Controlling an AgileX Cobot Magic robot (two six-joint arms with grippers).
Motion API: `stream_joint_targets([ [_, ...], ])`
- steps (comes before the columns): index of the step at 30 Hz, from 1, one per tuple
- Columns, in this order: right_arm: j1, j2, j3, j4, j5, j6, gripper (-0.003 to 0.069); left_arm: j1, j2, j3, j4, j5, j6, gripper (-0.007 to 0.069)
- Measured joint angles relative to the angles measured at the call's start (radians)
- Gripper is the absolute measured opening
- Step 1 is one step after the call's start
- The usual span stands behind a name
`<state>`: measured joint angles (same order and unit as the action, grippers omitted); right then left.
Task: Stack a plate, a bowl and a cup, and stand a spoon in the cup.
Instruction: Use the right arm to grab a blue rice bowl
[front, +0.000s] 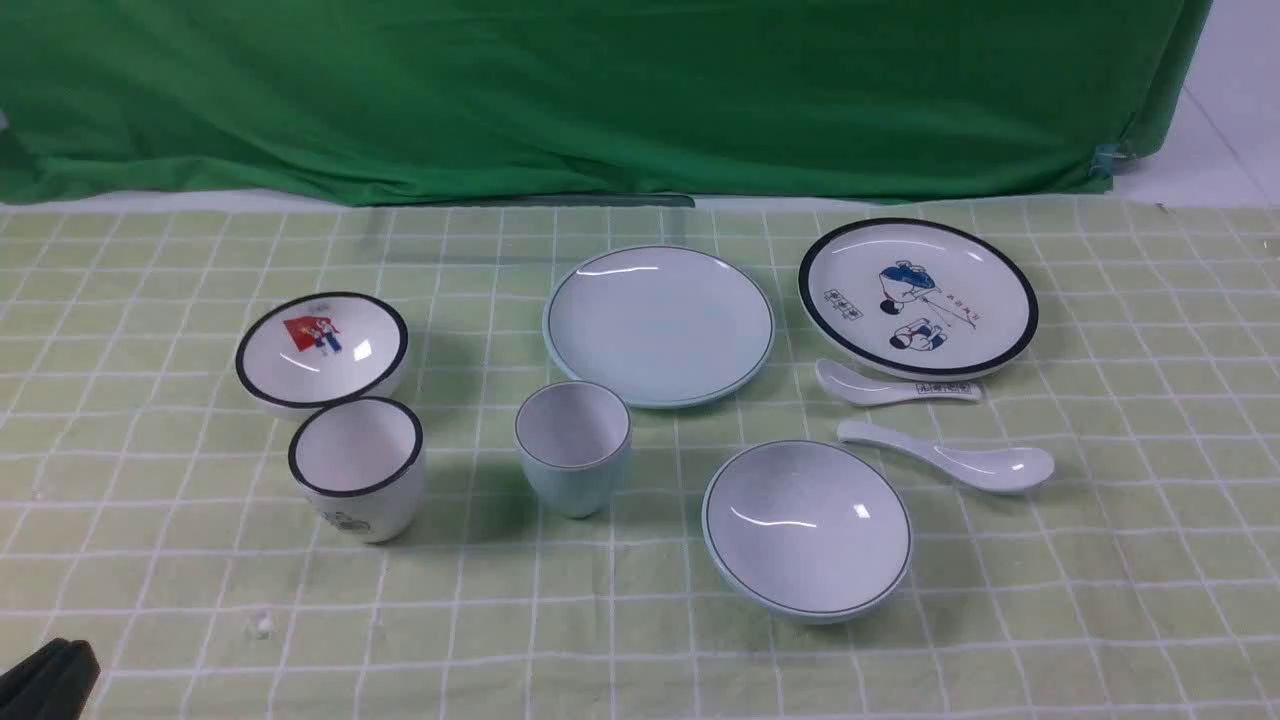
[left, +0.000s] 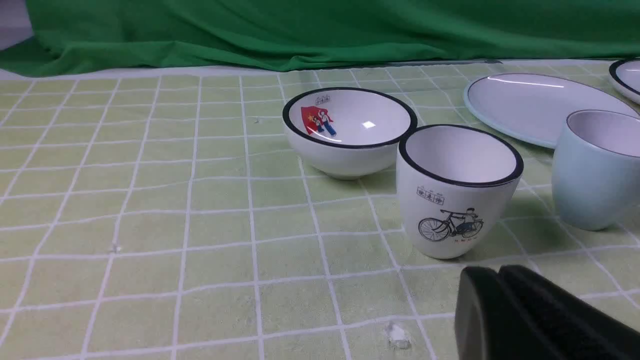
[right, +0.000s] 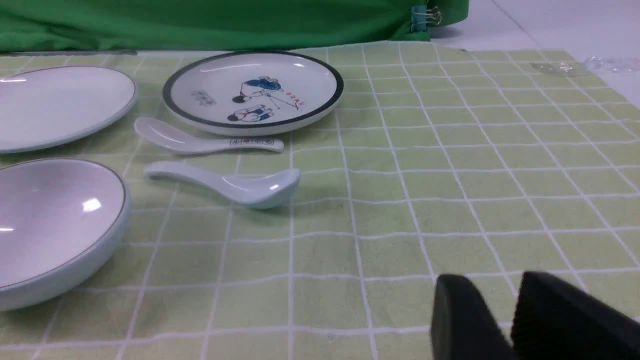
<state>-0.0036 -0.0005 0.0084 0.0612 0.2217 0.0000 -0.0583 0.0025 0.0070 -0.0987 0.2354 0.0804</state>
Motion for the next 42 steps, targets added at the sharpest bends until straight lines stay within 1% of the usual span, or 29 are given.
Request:
stream_joint_targets([
  [9,0.0,0.0,0.0,0.0,0.0,0.0,0.0228,0.0,0.0,0.0,0.001,0.0,0.0,-0.0029],
  [22,0.0,0.0,0.0,0.0,0.0,0.0,0.024,0.0,0.0,0.0,0.075,-0.004,0.003,-0.0029],
  [28,0.0,0.0,0.0,0.0,0.001,0.0,0.024,0.0,0.0,0.0,0.091,-0.086,0.003,-0.0027],
  [31,0.0,0.0,0.0,0.0,0.001,0.0,0.024,0.0,0.0,0.0,0.099,-0.156,0.003,-0.0027],
  [36,0.0,0.0,0.0,0.0,-0.01,0.0,0.024,0.0,0.0,0.0,0.099,-0.199,0.003,-0.0019],
  [38,0.0,0.0,0.0,0.0,-0.08,0.0,0.024,0.0,0.0,0.0,0.099,-0.256,0.004,-0.0014],
  [39,0.0,0.0,0.0,0.0,-0.08,0.0,0.0241,0.0,0.0,0.0,0.099,-0.256,0.004,-0.0014],
  [40,0.0,0.0,0.0,0.0,-0.173,0.0,0.0242,0.0,0.0,0.0,0.099,-0.319,0.004,-0.0012],
  [42,0.0,0.0,0.0,0.0,-0.3,0.0,0.0242,0.0,0.0,0.0,0.099,-0.387,0.007,-0.0011],
])
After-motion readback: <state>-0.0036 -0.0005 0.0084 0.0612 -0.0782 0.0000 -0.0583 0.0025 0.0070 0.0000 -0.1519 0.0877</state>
